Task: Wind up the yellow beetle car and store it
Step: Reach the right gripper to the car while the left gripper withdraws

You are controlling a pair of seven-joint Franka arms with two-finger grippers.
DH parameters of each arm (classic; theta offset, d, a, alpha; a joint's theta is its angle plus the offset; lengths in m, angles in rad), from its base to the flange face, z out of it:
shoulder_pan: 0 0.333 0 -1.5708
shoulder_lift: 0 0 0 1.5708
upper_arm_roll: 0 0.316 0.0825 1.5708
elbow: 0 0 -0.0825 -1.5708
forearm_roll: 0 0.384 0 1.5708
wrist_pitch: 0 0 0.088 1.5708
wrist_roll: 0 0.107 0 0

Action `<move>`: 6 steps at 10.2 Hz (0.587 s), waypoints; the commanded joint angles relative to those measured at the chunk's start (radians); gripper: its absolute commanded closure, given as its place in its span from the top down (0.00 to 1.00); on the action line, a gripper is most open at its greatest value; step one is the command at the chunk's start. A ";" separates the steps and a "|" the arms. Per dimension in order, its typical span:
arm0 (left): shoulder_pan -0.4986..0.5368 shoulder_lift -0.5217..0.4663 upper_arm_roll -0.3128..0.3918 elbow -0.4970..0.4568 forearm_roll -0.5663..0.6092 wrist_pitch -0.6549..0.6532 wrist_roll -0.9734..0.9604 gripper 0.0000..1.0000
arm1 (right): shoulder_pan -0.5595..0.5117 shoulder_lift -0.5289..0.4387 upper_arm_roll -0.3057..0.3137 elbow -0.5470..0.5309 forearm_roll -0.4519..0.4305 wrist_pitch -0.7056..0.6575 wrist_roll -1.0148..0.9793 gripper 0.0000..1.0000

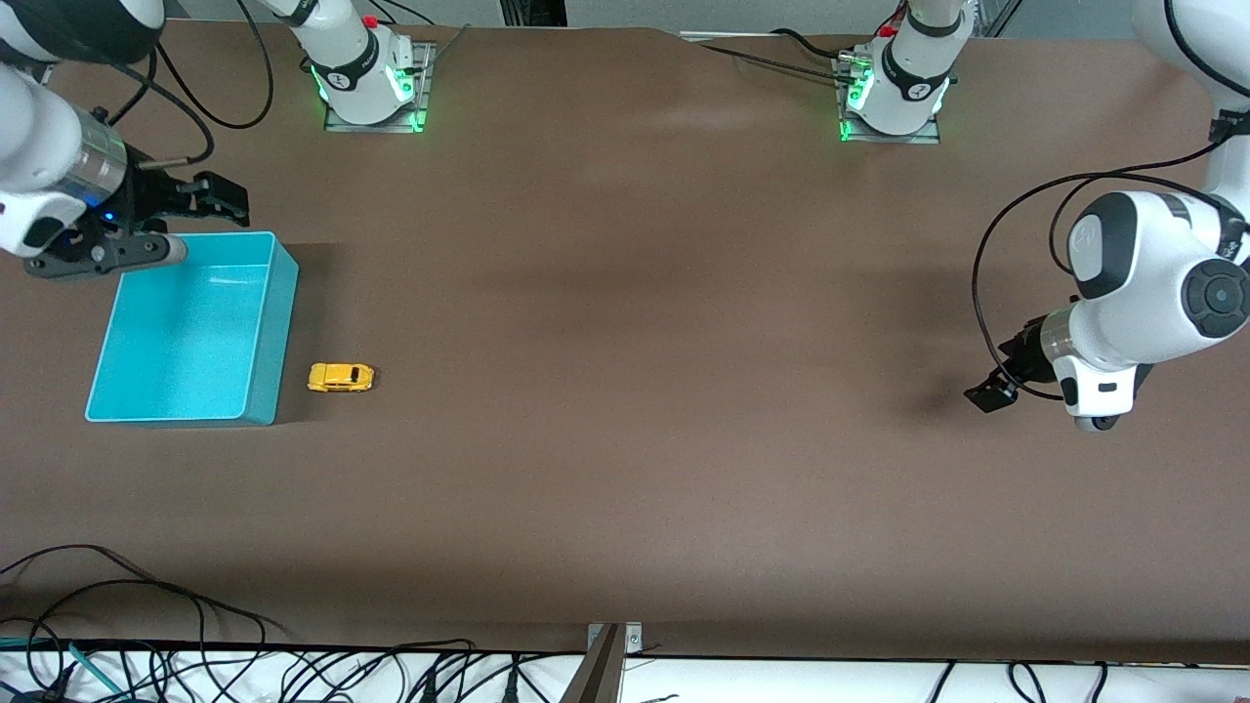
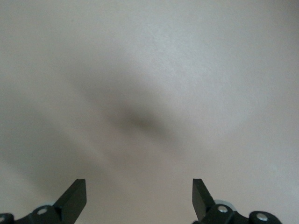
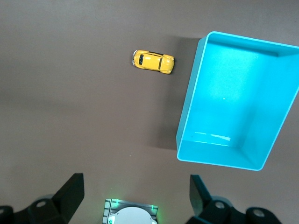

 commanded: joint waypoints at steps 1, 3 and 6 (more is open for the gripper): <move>0.012 -0.012 -0.010 0.091 -0.023 -0.134 0.253 1.00 | -0.004 0.091 0.030 0.052 -0.007 0.059 -0.002 1.00; 0.012 -0.039 -0.011 0.140 -0.021 -0.217 0.466 0.99 | -0.004 0.136 0.062 0.000 -0.001 0.199 -0.019 1.00; 0.006 -0.085 -0.013 0.168 -0.021 -0.248 0.578 1.00 | -0.026 0.151 0.102 -0.182 -0.001 0.446 -0.300 1.00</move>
